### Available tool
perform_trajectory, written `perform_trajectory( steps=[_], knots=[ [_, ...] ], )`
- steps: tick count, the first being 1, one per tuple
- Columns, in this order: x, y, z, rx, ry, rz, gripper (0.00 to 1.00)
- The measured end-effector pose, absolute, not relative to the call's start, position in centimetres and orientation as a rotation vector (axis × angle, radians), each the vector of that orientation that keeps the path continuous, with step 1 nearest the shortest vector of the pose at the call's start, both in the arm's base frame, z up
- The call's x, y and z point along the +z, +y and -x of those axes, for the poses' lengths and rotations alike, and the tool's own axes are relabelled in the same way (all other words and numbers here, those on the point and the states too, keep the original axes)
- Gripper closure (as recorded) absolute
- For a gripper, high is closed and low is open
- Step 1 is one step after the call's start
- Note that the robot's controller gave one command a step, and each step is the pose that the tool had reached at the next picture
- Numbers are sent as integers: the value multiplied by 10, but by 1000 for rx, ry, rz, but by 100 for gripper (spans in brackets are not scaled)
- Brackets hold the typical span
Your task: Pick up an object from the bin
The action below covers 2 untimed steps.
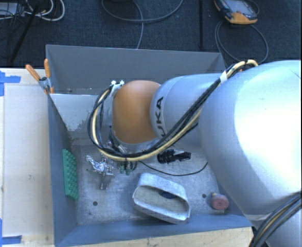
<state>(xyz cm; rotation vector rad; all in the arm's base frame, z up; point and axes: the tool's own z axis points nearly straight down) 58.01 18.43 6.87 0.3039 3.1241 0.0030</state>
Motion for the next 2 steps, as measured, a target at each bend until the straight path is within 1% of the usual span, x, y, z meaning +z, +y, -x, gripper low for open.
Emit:
perform_trajectory(
  steps=[1,2],
  knots=[
    [100,195,-584,1,3085,-586,0],
    [99,189,-578,-3,3046,-780,0]
  ],
)
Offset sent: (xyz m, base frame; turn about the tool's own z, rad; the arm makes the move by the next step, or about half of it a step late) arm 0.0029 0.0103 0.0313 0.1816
